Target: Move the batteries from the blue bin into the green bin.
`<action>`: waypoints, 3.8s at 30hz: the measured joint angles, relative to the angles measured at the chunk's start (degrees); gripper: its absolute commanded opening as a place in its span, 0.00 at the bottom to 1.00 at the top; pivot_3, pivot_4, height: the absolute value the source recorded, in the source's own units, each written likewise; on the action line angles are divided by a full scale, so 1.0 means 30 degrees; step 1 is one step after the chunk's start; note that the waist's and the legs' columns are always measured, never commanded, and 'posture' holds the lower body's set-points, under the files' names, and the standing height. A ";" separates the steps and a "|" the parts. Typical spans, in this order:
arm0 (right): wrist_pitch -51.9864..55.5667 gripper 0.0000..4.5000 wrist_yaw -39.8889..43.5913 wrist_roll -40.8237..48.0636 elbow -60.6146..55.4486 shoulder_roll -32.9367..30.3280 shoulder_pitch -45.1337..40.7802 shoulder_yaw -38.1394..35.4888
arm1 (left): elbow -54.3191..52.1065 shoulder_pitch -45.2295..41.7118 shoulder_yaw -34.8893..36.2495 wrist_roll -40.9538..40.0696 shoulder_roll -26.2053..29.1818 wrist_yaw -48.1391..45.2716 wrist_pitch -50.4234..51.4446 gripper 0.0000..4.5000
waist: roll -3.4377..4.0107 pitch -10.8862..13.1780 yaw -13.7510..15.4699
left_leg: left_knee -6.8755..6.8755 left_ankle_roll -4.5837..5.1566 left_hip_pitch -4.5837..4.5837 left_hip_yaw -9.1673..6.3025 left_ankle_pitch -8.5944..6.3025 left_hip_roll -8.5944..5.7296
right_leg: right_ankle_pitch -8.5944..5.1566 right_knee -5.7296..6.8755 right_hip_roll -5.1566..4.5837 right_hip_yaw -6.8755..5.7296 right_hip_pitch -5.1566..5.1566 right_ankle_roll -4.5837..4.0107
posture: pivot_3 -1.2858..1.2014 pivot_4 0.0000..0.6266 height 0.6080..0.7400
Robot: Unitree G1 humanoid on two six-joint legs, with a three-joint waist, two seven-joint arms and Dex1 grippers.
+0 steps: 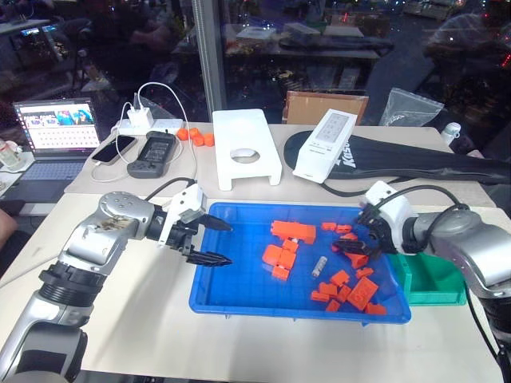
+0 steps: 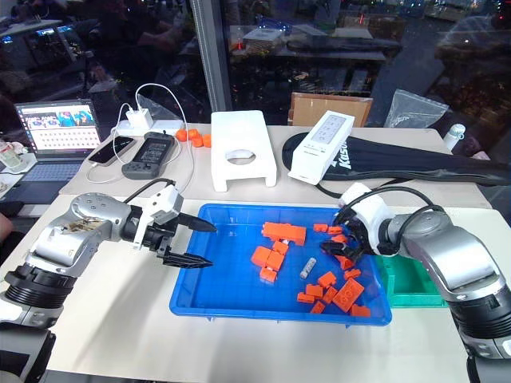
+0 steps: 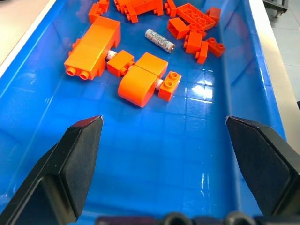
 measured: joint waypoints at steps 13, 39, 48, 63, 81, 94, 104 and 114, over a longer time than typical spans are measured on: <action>-0.0648 0.98 0.0189 -0.1297 0.0383 0.1162 0.0631 0.3152 | -0.0019 -0.0022 -0.0020 0.0075 0.0023 -0.0012 0.0023 1.00 | -0.0003 0.0000 0.0040 | 0.0017 0.0000 0.0002 -0.0002 0.0000 -0.0001 | -0.0003 0.0010 0.0000 -0.0002 0.0000 0.0004 | 0.52 0.24 0.79; 0.0994 0.01 0.0296 -0.0962 -0.0735 0.0888 -0.0932 0.0231 | 0.1390 -0.0954 -0.0325 0.0672 -0.0752 -0.0276 -0.0871 1.00 | 0.0001 0.0002 0.0048 | 0.0029 0.0000 0.0010 -0.0001 0.0001 -0.0004 | -0.0013 0.0106 0.0002 0.0002 -0.0022 -0.0005 | 0.52 0.24 0.79; 0.1100 0.57 -0.0429 -0.1076 -0.1038 0.1726 0.0160 0.1561 | 0.1694 -0.0967 -0.0348 0.0767 -0.0968 -0.0424 -0.1184 1.00 | -0.0004 0.0001 -0.0014 | 0.0022 0.0001 0.0015 -0.0003 0.0001 -0.0002 | -0.0021 0.0123 0.0006 0.0005 -0.0030 -0.0015 | 0.52 0.24 0.79; 0.1442 0.15 -0.2110 -0.2093 -0.0850 0.3040 0.1003 0.4134 | 0.1499 -0.0924 -0.0336 0.0847 -0.0747 -0.0394 -0.1190 1.00 | -0.0005 -0.0001 0.0026 | 0.0029 0.0000 0.0019 -0.0005 0.0001 -0.0003 | -0.0023 0.0123 0.0006 -0.0001 -0.0022 -0.0013 | 0.52 0.24 0.79; 0.2269 0.05 0.0635 -0.1225 -0.0501 -0.4640 0.1520 -0.3857 | 0.2056 -0.2734 0.0596 -0.1024 -0.2812 -0.0543 -0.0505 1.00 | 0.0000 0.0014 0.0372 | 0.0027 0.0000 -0.0001 -0.0006 0.0001 -0.0013 | -0.0035 0.0080 -0.0014 -0.0017 -0.0010 0.0003 | 0.52 0.24 0.79; 0.1386 0.05 0.0200 -0.1855 0.0921 -0.3808 0.7050 -0.7621 | 0.2904 -0.4615 0.1232 -0.2467 -0.4894 -0.0161 0.0022 1.00 | 0.0017 0.0013 -0.0358 | 0.0034 0.0024 0.0038 -0.0032 0.0002 -0.0032 | -0.0057 0.0129 0.0002 0.0014 0.0017 0.0040 | 0.52 0.24 0.79; 0.1798 0.86 -0.0084 -0.1495 0.0535 -0.3858 0.5145 -0.7433 | 0.2882 -0.4598 0.1144 -0.2305 -0.4250 -0.0176 0.0214 1.00 | 0.0091 0.0019 -0.0390 | 0.0027 0.0024 0.0038 -0.0042 0.0002 -0.0040 | -0.0060 0.0123 0.0000 0.0011 0.0017 0.0043 | 0.52 0.24 0.79; 0.2972 0.99 -0.0677 0.1409 -0.3793 0.1344 -0.0562 -0.1542 | 0.3981 -0.3903 -0.0035 0.0184 -0.2951 -0.0591 -0.1533 1.00 | 0.0072 0.0028 -0.0452 | 0.0023 0.0024 0.0008 -0.0111 0.0001 -0.0043 | -0.0048 0.0117 0.0023 -0.0006 0.0001 0.0015 | 0.52 0.24 0.79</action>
